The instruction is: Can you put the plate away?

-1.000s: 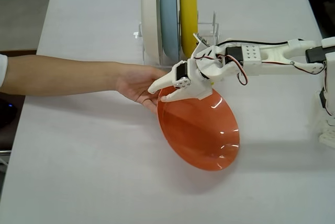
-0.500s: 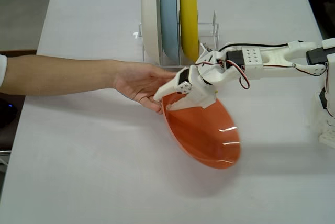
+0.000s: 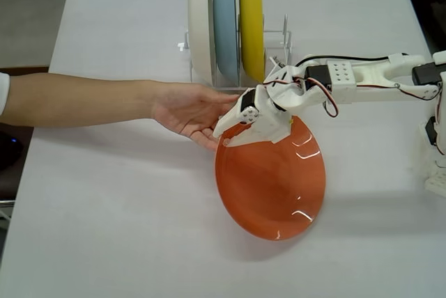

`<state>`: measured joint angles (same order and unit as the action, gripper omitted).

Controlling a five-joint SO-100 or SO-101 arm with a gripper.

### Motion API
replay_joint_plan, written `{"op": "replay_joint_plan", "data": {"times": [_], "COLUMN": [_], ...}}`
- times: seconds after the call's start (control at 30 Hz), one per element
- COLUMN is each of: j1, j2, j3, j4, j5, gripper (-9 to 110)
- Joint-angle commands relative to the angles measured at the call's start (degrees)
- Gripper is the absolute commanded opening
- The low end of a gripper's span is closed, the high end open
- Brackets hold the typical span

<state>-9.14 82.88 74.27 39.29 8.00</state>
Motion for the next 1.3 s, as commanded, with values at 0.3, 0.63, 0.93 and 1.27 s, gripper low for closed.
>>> {"op": "replay_joint_plan", "data": {"times": [0.3, 0.63, 0.93, 1.27], "j1": [-2.37, -6.42, -7.29, -2.81], "j2": [18.63, 32.96, 50.19, 65.13], "j3": [-13.18, -9.67, -3.52, 4.92], "j4": [9.14, 9.4, 12.3, 13.18], "j5": [-9.93, -11.6, -19.51, -32.43], "gripper": [0, 0, 0, 0]}}
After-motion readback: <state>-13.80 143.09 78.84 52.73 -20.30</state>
